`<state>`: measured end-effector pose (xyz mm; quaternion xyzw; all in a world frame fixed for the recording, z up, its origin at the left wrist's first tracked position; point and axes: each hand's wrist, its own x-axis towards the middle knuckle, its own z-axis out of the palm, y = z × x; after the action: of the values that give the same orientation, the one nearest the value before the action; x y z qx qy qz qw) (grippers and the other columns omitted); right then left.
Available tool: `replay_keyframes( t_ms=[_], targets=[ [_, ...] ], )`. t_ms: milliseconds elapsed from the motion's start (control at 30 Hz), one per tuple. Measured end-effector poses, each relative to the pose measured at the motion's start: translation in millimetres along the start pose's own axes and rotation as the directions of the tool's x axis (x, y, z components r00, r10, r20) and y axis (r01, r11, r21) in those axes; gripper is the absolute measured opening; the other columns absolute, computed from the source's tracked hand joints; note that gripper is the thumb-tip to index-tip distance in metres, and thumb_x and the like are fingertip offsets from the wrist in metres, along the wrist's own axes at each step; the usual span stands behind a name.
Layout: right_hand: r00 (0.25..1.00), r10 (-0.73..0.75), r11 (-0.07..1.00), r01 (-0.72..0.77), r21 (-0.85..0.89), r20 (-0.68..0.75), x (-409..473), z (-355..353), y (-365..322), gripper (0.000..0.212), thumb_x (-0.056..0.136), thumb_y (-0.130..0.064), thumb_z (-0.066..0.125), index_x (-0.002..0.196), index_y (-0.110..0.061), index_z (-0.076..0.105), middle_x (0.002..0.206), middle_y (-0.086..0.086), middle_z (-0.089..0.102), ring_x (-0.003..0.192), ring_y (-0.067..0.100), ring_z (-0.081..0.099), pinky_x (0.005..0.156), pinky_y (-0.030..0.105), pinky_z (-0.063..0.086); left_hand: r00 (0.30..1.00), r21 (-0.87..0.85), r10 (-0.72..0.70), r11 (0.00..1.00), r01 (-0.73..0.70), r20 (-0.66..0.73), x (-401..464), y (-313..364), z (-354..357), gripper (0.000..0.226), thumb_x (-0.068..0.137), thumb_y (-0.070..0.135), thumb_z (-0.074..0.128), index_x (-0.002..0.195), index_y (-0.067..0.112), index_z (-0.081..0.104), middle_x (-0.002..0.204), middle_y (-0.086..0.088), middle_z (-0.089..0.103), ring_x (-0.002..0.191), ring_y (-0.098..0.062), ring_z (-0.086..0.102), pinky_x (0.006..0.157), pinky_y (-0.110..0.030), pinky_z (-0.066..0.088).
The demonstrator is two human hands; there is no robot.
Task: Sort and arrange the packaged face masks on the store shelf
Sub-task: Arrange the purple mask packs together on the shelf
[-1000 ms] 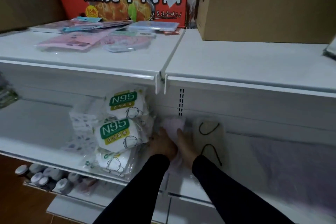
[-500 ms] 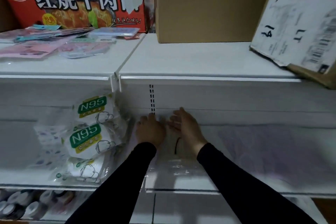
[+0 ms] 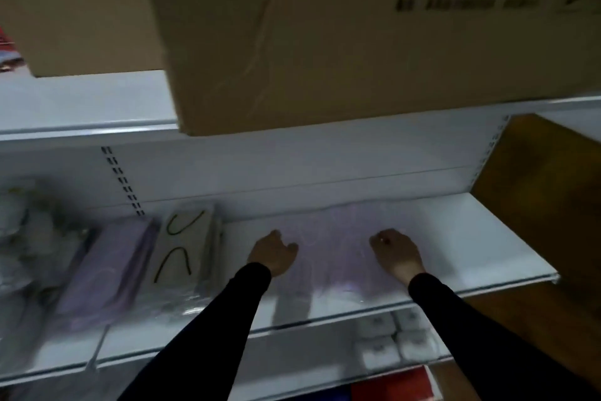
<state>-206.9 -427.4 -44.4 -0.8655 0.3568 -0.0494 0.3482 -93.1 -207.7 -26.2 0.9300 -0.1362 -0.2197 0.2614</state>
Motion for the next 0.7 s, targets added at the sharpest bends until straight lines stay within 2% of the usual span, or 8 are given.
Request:
replay_keyframes(
  t_ms=[100,200,267,333,433,500,600,700],
  targets=[
    [1.0,0.017,0.999,-0.017,0.043,0.001,19,-17,32,0.048,0.092,-0.039,0.058,0.13,-0.01,0.055,0.133,0.017,0.053,0.112,0.03,0.059,0.094,0.027,0.043,0.982,0.099,-0.184,0.978,0.186,-0.033,12,3,39,0.071,0.094,0.051,0.039,0.151,0.013,0.019,0.15,-0.017,0.036,0.135,-0.036,0.037,0.11,-0.038,0.032],
    [0.999,0.009,0.999,-0.008,-0.045,0.036,36,-23,48,0.068,0.089,-0.049,0.057,0.144,-0.011,0.04,0.145,0.019,0.036,0.126,0.032,0.049,0.107,0.033,0.038,0.957,0.117,-0.268,0.953,0.281,-0.114,17,15,62,0.072,0.091,0.055,0.042,0.149,0.018,0.019,0.144,-0.021,0.037,0.131,-0.039,0.036,0.106,-0.042,0.033],
    [0.998,0.006,0.988,0.005,-0.151,0.067,46,-23,51,0.083,0.086,-0.062,0.053,0.15,-0.015,0.028,0.153,0.019,0.024,0.139,0.034,0.031,0.114,0.038,0.028,0.943,0.078,-0.283,0.951,0.299,-0.175,20,25,71,0.078,0.087,0.057,0.051,0.147,0.016,0.022,0.141,-0.02,0.039,0.13,-0.037,0.037,0.104,-0.043,0.035],
    [0.993,-0.008,0.971,0.035,-0.236,0.117,52,-16,51,0.094,0.081,-0.073,0.048,0.152,-0.019,0.02,0.157,0.018,0.017,0.145,0.034,0.019,0.117,0.042,0.021,0.899,0.007,-0.365,0.926,0.378,-0.242,22,32,75,0.091,0.077,0.061,0.062,0.143,0.009,0.027,0.139,-0.018,0.039,0.129,-0.036,0.039,0.104,-0.043,0.036],
    [0.982,-0.063,0.944,0.116,-0.309,0.176,50,1,51,0.1,0.076,-0.079,0.046,0.152,-0.023,0.015,0.157,0.016,0.017,0.143,0.036,0.017,0.115,0.045,0.02,0.799,-0.136,-0.543,0.839,0.526,-0.258,30,36,72,0.1,0.064,0.061,0.076,0.135,0.004,0.036,0.136,-0.018,0.037,0.127,-0.034,0.04,0.104,-0.043,0.037],
    [0.979,-0.084,0.933,0.143,-0.329,0.186,49,8,53,0.1,0.076,-0.078,0.047,0.153,-0.025,0.011,0.159,0.015,0.009,0.145,0.038,0.009,0.116,0.048,0.013,0.805,-0.152,-0.546,0.838,0.525,-0.23,37,39,68,0.1,0.062,0.054,0.08,0.134,0.002,0.036,0.137,-0.019,0.038,0.128,-0.034,0.041,0.103,-0.041,0.039],
    [0.978,-0.098,0.937,0.154,-0.313,0.186,51,10,56,0.099,0.075,-0.076,0.051,0.152,-0.027,0.012,0.159,0.013,0.007,0.145,0.038,0.006,0.117,0.049,0.01,0.874,-0.261,-0.442,0.884,0.388,-0.2,48,43,61,0.087,0.062,0.03,0.086,0.127,-0.005,0.039,0.13,-0.022,0.052,0.12,-0.033,0.053,0.094,-0.037,0.047],
    [0.975,-0.106,0.941,0.162,-0.296,0.197,54,9,58,0.1,0.074,-0.076,0.052,0.152,-0.028,0.013,0.159,0.013,0.007,0.146,0.037,0.006,0.117,0.049,0.01,0.908,-0.372,-0.368,0.886,0.278,-0.199,47,47,45,0.084,0.046,0.032,0.08,0.116,-0.005,0.051,0.115,-0.019,0.062,0.103,-0.03,0.062,0.077,-0.034,0.051]
  ],
)
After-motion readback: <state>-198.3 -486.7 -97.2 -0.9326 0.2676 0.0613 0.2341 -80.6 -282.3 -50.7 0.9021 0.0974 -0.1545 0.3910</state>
